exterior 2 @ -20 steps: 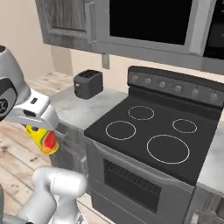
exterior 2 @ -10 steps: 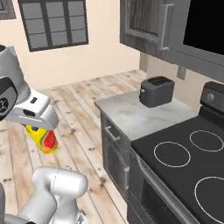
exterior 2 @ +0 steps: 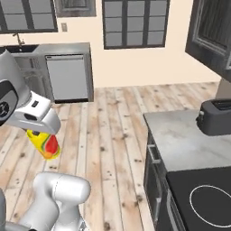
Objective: Pick the cup and bowl from the counter and place them on the counter next to the sink.
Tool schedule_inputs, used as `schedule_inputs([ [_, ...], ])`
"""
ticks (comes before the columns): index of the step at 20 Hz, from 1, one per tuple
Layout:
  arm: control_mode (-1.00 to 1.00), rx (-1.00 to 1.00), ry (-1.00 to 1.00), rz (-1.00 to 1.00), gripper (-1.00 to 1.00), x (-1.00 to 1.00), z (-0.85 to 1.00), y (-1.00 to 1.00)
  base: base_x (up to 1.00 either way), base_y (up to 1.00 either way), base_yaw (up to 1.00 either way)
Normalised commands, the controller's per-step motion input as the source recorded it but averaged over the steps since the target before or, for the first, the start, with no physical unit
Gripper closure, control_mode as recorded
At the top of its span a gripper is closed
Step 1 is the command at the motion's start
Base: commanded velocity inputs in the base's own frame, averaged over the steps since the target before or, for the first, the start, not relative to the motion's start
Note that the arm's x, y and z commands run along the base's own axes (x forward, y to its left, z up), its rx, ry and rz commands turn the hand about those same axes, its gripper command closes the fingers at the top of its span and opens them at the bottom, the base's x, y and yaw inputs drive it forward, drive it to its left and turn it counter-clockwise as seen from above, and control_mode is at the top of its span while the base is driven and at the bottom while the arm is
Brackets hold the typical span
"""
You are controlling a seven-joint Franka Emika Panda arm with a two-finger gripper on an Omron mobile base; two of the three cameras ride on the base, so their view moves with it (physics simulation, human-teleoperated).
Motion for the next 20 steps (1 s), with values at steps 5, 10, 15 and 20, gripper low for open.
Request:
schedule_inputs([
  [5, 1.00, 0.00, 0.00, 0.00, 1.00, 0.00, 0.00, 0.00, 0.95, 0.01, 0.27],
  [10, 1.00, 0.00, 0.00, 0.00, 1.00, 0.00, 0.00, 0.00, 1.00, 0.39, 0.00],
  [15, 1.00, 0.00, 0.00, 0.00, 1.00, 0.00, 0.00, 0.00, 1.00, 0.59, 0.00],
  [20, 1.00, 0.00, 0.00, 0.00, 1.00, 0.00, 0.00, 0.00, 0.94, 0.91, 0.00],
])
